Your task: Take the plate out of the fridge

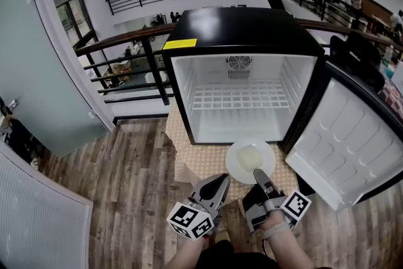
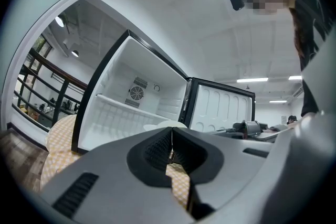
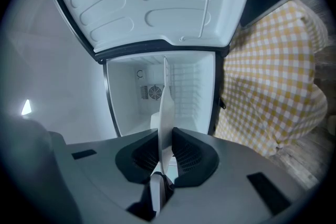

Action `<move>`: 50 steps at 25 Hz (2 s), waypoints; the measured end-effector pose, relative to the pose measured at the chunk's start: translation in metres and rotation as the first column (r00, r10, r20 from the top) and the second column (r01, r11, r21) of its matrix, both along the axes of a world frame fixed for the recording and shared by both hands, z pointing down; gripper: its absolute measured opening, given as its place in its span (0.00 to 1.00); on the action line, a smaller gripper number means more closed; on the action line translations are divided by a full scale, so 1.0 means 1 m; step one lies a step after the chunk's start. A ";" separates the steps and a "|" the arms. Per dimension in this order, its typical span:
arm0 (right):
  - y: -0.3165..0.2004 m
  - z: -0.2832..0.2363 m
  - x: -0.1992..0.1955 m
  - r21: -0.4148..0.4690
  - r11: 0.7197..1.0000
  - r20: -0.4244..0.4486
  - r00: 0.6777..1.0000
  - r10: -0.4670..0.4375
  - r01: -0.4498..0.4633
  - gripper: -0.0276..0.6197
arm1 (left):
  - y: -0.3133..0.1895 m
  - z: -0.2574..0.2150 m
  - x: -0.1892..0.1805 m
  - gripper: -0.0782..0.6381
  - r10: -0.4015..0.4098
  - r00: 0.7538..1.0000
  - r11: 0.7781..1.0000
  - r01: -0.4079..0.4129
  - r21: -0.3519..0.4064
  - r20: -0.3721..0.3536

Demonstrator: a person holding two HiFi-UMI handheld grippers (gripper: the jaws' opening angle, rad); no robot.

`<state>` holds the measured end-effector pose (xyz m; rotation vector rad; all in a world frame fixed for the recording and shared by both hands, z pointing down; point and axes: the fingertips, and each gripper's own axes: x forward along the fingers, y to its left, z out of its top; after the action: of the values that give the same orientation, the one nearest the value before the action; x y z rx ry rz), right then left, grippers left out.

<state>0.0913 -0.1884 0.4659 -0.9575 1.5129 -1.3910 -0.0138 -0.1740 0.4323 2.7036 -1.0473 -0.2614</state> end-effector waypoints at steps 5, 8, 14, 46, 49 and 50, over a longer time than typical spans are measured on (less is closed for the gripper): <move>0.015 0.002 0.000 0.004 1.000 0.005 1.000 -0.013 0.013 0.13 | 0.012 0.002 0.002 0.12 -0.010 1.000 1.000 0.010 -0.002 0.004; 0.025 0.004 0.003 -0.001 1.000 0.006 1.000 -0.017 0.017 0.13 | 0.022 0.004 0.005 0.12 -0.013 1.000 1.000 0.013 -0.004 0.008; 0.043 0.007 0.010 0.000 1.000 0.004 1.000 -0.017 0.017 0.13 | 0.039 0.004 0.011 0.12 -0.012 1.000 1.000 0.012 -0.005 0.010; 0.175 0.018 0.006 0.010 0.998 0.000 0.998 -0.065 0.065 0.13 | 0.174 0.011 0.006 0.12 -0.036 0.999 0.999 0.036 -0.005 0.020; 0.186 0.015 0.005 0.019 0.997 -0.001 0.998 -0.069 0.069 0.13 | 0.187 0.010 0.005 0.12 -0.037 0.999 0.999 0.037 0.001 0.025; 0.189 0.015 0.004 0.022 0.997 -0.002 0.998 -0.071 0.071 0.13 | 0.190 0.009 0.005 0.12 -0.037 0.999 0.999 0.037 0.003 0.025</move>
<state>0.0957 0.0010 0.4806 -0.8998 1.5734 -1.4210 -0.0087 0.0165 0.4417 2.6989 -1.1056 -0.2359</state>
